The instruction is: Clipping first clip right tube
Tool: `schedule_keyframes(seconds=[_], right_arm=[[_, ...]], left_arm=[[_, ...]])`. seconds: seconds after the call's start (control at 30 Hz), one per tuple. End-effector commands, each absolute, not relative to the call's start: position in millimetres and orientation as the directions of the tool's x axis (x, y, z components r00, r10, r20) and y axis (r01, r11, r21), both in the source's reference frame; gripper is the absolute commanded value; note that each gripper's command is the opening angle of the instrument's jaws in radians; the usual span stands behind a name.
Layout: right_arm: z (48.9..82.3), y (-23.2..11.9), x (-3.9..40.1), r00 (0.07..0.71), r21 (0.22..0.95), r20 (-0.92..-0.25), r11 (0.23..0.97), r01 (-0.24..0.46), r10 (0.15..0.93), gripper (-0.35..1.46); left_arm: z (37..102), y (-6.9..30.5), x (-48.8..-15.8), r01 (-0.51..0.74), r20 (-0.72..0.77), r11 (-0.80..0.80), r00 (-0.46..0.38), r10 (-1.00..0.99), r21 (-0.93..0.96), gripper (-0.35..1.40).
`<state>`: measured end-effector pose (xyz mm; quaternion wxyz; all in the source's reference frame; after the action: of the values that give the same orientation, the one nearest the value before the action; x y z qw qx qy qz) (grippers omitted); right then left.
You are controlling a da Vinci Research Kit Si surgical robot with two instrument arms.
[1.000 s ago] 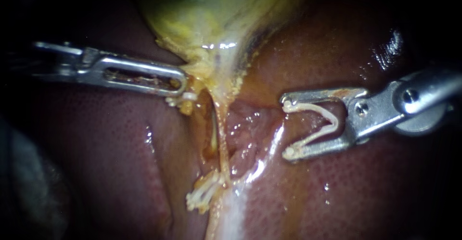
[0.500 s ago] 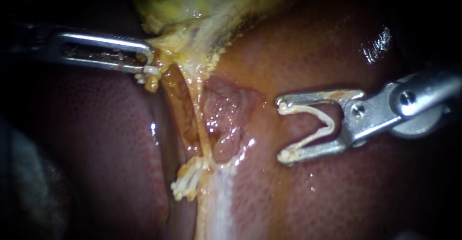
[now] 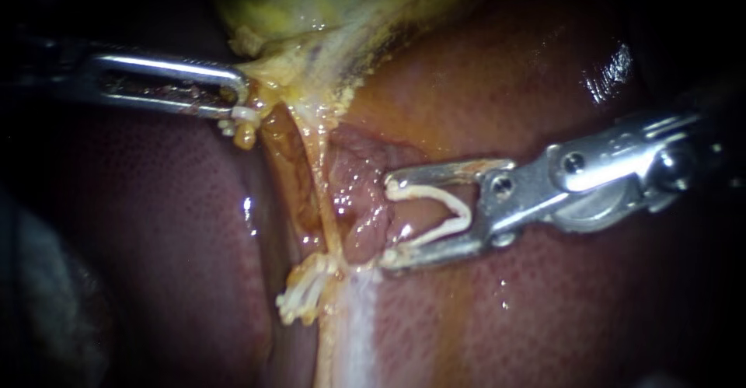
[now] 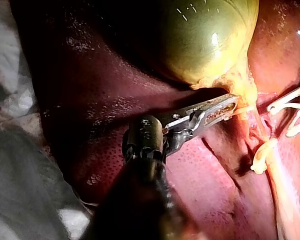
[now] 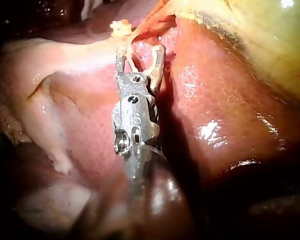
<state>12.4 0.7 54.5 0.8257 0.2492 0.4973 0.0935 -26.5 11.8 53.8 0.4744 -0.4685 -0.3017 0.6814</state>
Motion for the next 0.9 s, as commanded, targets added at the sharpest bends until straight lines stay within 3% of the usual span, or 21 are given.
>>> schedule_keyframes(seconds=[0.03,0.33,0.67,0.9], right_arm=[[54.8,0.7,12.8,0.480,0.515,-0.773,0.852,0.091,0.415,0.48],[56.6,0.4,16.5,0.409,0.604,-0.741,0.795,0.058,0.533,0.48],[58.4,-1.1,18.3,0.403,0.651,-0.709,0.757,0.060,0.578,0.48],[57.1,-2.2,18.8,0.355,0.684,-0.707,0.720,0.122,0.611,0.49]], left_arm=[[53.7,11.8,-26.5,-0.366,-0.353,-0.368,-0.109,0.929,-0.855,-0.35],[53.6,11.7,-26.6,-0.366,-0.352,-0.367,-0.109,0.929,-0.855,-0.35],[53.6,11.7,-26.7,-0.364,-0.352,-0.367,-0.110,0.930,-0.856,-0.35],[53.6,11.7,-26.7,-0.364,-0.352,-0.367,-0.110,0.930,-0.856,-0.35]])
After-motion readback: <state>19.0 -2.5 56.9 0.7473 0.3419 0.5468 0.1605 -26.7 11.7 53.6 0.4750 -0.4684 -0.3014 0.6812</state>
